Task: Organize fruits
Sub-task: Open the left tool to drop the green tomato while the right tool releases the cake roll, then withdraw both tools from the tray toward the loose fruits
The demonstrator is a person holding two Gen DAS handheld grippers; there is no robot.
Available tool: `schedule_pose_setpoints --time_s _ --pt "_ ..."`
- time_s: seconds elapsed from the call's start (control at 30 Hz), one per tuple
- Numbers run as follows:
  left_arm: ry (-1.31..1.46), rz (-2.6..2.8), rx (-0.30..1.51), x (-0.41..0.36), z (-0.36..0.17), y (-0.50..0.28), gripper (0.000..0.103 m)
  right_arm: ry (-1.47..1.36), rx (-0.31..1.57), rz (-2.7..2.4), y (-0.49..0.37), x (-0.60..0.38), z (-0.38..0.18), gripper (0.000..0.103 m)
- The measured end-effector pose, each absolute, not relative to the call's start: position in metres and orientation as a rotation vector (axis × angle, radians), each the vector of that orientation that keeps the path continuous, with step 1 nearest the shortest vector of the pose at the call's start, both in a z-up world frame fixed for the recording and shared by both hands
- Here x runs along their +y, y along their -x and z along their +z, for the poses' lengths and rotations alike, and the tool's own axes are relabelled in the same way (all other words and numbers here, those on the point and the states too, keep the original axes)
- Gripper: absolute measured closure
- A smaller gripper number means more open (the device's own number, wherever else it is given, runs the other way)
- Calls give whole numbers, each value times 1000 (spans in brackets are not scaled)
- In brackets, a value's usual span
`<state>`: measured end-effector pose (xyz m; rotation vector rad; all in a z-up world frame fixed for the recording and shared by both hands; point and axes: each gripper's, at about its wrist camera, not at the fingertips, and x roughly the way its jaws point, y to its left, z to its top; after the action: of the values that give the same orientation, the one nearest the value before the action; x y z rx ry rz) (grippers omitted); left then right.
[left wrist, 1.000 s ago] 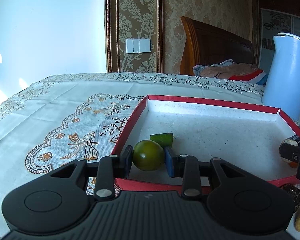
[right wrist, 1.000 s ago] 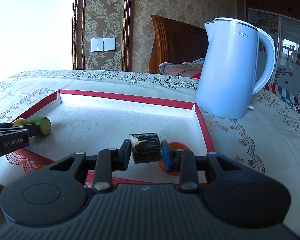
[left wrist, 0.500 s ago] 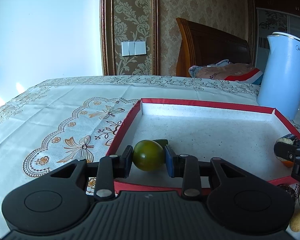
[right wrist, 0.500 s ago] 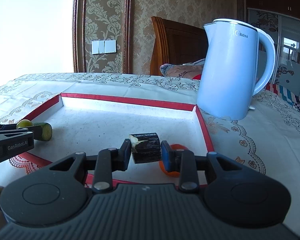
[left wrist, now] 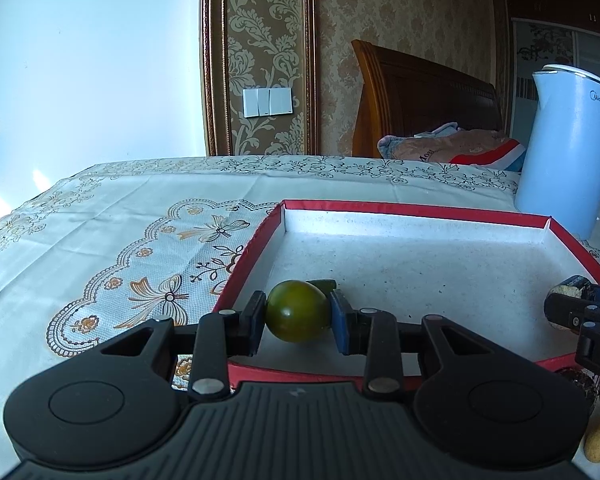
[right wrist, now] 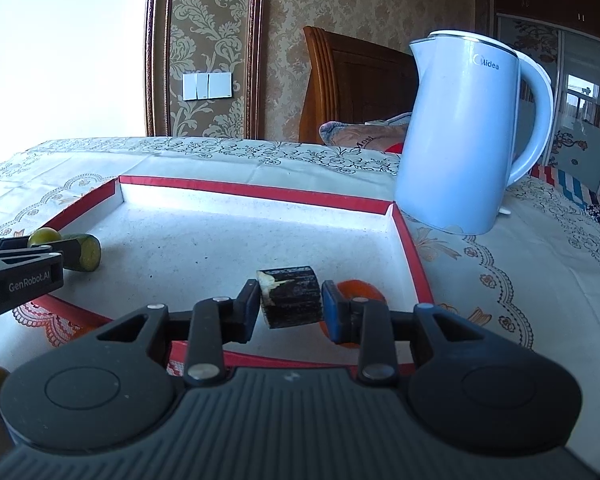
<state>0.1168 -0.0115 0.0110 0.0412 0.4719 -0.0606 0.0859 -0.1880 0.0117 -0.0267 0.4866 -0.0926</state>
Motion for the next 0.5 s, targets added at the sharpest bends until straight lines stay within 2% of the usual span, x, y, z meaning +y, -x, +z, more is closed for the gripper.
schedule_pose_setpoints --time_s 0.07,0.13,0.23,0.3,0.37,0.43,0.5 --pt "-43 -60 472 -12 11 -117 69 35 470 -95 -84 -186 12 45" --pt "-40 -60 474 -11 11 -117 69 52 439 -117 -80 -185 13 35" --pt "-30 -57 471 -9 12 -116 69 40 430 -122 -77 -188 15 36" --pt "-12 -59 467 -5 16 -113 64 23 422 -127 -73 -192 18 36" --pt "6 -73 466 0 19 -108 46 -9 406 -125 -67 -198 23 36" --pt "10 -71 439 3 26 -97 35 -51 394 -110 -58 -204 29 36" --pt "-6 -83 400 5 31 -84 30 -81 379 -102 -49 -209 33 36"
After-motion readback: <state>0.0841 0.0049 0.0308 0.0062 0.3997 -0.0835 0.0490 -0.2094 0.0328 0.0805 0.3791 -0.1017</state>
